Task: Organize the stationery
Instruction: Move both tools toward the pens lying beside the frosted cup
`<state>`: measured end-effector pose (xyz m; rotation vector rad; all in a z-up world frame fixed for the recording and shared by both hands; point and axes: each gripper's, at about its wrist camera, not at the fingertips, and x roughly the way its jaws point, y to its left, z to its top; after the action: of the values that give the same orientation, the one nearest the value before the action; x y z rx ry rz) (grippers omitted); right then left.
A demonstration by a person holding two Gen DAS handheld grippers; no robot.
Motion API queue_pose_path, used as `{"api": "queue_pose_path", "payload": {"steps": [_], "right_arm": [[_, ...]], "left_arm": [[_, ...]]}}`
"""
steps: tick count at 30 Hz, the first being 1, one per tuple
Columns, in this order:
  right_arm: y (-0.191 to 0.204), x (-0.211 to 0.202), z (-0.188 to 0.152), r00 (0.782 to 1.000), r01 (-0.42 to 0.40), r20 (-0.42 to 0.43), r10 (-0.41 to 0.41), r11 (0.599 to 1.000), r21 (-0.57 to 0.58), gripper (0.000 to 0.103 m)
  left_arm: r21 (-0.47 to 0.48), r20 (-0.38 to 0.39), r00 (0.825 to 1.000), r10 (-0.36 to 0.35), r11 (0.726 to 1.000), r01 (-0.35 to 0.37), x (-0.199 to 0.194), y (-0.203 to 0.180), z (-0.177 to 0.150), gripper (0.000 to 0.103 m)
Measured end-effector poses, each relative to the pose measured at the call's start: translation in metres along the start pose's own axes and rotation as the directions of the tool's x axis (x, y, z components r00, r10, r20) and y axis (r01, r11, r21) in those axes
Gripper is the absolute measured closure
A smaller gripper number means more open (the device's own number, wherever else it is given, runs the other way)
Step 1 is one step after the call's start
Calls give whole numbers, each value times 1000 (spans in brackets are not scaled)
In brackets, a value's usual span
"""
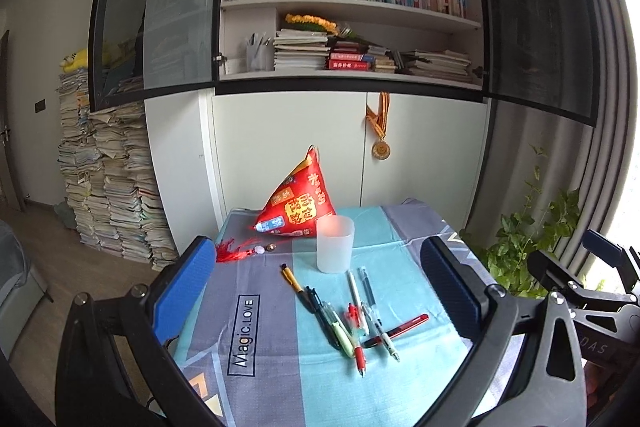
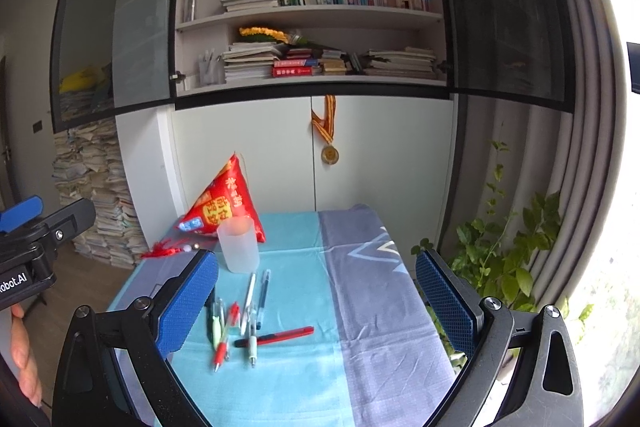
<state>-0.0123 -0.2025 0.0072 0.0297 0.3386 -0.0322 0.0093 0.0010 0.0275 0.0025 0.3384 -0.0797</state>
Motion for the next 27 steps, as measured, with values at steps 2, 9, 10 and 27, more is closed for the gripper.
{"api": "queue_pose_path", "payload": {"steps": [2,9,10,27], "right_arm": [[1,6,-1,1000,-3,-17,3,1000,0,4],[1,22,-1,999,-5,-47,4,1000,-10,4],[1,25,-1,999,-3,-50,3,1000,-9,4],[9,93,0,987,-5,-160,0,1000,-31,4]], "left_arm": [[-10,-16,1000,1,1000,-1,6,2,-1,1],[-7,-39,999,7,1000,-7,24,6,-1,1],[-3,-41,999,7,1000,-7,26,6,-1,1],[-6,-136,990,42,999,-43,103,24,-1,1]]}}
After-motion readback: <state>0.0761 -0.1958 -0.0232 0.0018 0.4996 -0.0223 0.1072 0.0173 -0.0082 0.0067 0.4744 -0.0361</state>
